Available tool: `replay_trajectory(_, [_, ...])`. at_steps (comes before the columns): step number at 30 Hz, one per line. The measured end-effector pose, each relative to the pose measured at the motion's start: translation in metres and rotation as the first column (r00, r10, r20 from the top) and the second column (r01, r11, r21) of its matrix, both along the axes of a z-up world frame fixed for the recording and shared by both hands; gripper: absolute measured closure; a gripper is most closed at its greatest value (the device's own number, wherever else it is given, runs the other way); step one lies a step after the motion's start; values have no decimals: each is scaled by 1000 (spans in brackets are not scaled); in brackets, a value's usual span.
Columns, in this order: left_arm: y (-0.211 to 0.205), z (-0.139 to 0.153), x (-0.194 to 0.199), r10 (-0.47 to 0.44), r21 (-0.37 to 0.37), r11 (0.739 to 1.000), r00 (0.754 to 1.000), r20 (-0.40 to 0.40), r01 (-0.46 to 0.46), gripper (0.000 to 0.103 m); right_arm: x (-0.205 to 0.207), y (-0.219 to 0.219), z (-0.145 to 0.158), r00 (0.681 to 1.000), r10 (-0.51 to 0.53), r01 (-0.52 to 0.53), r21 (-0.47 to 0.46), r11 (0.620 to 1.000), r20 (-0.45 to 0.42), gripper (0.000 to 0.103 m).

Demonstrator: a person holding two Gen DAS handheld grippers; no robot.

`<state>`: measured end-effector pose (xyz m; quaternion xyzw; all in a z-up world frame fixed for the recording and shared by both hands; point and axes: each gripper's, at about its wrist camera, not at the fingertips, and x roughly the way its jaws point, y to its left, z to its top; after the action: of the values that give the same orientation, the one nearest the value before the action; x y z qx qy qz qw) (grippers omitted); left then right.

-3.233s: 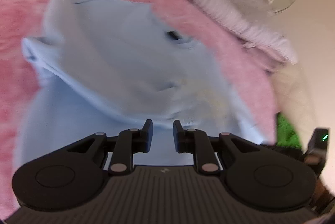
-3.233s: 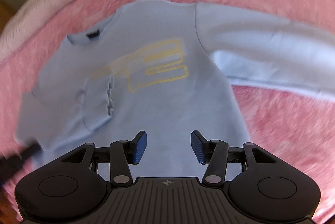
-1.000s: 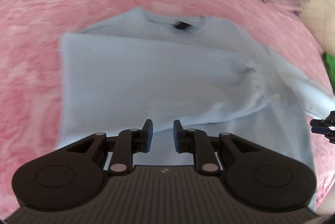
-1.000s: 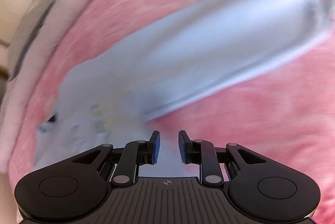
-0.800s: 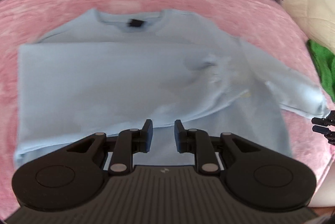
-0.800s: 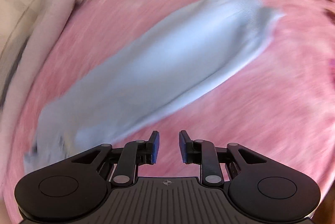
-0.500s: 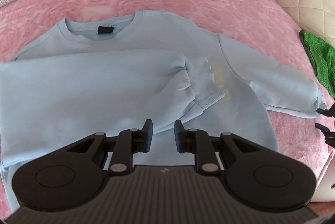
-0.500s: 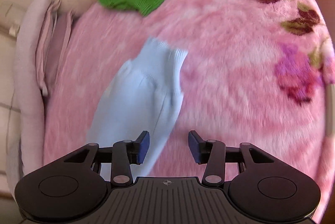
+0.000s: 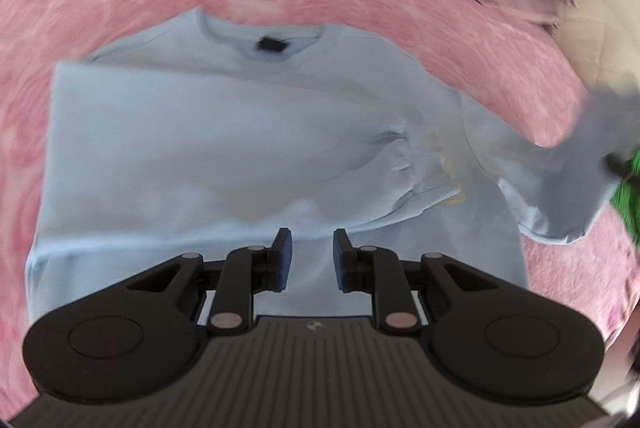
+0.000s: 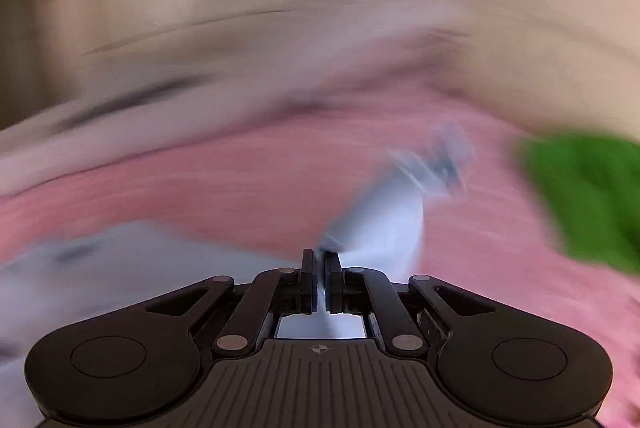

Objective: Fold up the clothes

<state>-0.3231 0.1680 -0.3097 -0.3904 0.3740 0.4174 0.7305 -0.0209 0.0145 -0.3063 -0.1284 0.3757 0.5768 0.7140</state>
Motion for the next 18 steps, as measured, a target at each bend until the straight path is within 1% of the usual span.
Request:
replay_trajectory(1, [-2, 1, -8, 24, -16, 1000, 1000, 13, -23, 86, -21, 10, 8, 994, 100, -100, -4, 995, 52, 97])
replay_trajectory(2, [-3, 1, -15, 47, -33, 998, 999, 26, -46, 86, -42, 20, 15, 974, 199, -199, -13, 980, 104, 94])
replay_trajectory(3, [-5, 1, -20, 62, -48, 997, 997, 43, -60, 86, -63, 30, 23, 943, 295, -295, -28, 955, 154, 79])
replay_trajectory(4, [-6, 1, -25, 77, -62, 995, 995, 61, -73, 86, -88, 35, 10, 907, 391, -374, -129, 918, 156, 58])
replay_trajectory(5, [-8, 0, -28, 89, -81, 993, 992, 89, -82, 85, -104, 35, -1, 877, 456, -423, -206, 883, 154, 54])
replay_trajectory(6, [-9, -1, -31, 102, -99, 991, 988, 117, -90, 83, -114, 32, -9, 852, 497, -450, -256, 855, 163, 54])
replay_trajectory(7, [-10, -4, -31, 113, -120, 988, 983, 147, -95, 82, -118, 27, -12, 838, 519, -463, -282, 840, 168, 54])
replay_trajectory(8, [-11, -10, -29, 125, -152, 983, 975, 182, -98, 81, -116, 21, -14, 834, 526, -466, -300, 832, 163, 54])
replay_trajectory(9, [-12, -15, -26, 139, -184, 978, 966, 217, -100, 78, -109, 17, -15, 842, 517, -453, -317, 833, 154, 54])
replay_trajectory(11, [-14, -30, -16, 172, -246, 964, 948, 269, -105, 76, -90, 10, -17, 875, 461, -390, -351, 851, 146, 54])
replay_trajectory(14, [-9, -51, -6, 256, -296, 941, 916, 309, -164, 74, -44, 7, -22, 943, 310, -239, -397, 886, 124, 53])
replay_trajectory(16, [-5, -63, 0, 303, -320, 927, 895, 328, -196, 72, -10, 3, -25, 978, 190, -140, -409, 902, 86, 54])
replay_trajectory(18, [-1, -72, 6, 310, -317, 926, 895, 319, -208, 72, 16, 2, -22, 996, 79, -52, -409, 911, 49, 54])
